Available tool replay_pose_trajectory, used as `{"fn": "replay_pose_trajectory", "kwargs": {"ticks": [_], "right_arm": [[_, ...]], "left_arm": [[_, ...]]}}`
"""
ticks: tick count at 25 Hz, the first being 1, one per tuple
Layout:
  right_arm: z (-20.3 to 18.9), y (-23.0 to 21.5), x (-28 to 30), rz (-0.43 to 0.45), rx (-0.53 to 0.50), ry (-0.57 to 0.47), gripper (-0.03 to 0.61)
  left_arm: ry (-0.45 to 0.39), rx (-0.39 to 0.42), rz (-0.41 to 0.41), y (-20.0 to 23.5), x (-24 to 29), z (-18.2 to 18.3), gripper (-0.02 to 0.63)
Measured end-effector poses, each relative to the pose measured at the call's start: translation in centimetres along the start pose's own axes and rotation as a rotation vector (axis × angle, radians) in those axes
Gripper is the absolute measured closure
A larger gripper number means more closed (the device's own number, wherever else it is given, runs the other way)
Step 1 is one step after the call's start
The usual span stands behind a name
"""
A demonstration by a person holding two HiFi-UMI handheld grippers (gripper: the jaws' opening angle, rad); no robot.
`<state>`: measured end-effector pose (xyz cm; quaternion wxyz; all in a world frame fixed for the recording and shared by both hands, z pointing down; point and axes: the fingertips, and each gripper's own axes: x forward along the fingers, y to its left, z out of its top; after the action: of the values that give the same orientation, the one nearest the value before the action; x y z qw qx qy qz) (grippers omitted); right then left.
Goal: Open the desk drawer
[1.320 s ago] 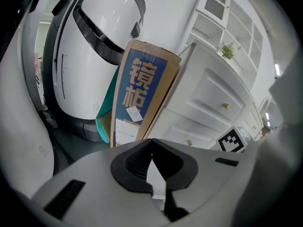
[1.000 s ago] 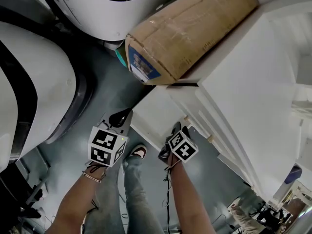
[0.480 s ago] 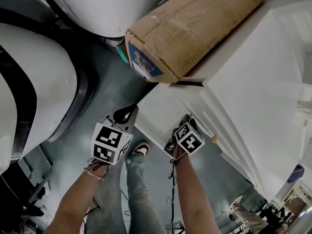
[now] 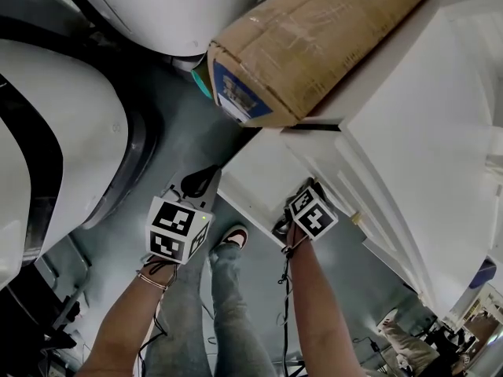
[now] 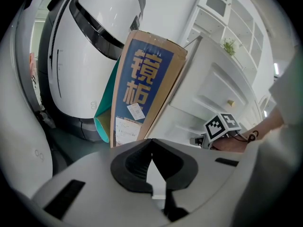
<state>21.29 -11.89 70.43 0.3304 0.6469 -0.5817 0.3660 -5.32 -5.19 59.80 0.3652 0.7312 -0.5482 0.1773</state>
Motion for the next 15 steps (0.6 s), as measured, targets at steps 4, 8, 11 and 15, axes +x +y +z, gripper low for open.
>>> {"fn": "replay_pose_trajectory", "kwargs": {"ticks": [4, 8, 11, 15], "right_arm": [[0.0, 0.0, 0.1, 0.002, -0.011, 0.007, 0.494], [0.0, 0.0, 0.1, -0.011, -0.005, 0.01, 0.494], [0.0, 0.0, 0.1, -0.017, 0.003, 0.012, 0.495], [-0.1, 0.0, 0.0, -0.02, 0.001, 0.017, 0.495]], "left_arm": [[-0.005, 0.001, -0.001, 0.3, -0.3, -0.2, 0.595], [-0.003, 0.0, 0.001, 0.7, -0.8, -0.6, 0.595], [-0.001, -0.002, -0.001, 0.8, -1.1, -0.9, 0.595], [0.001, 0.001, -0.009, 0.8, -1.4, -1.4, 0.595]]}}
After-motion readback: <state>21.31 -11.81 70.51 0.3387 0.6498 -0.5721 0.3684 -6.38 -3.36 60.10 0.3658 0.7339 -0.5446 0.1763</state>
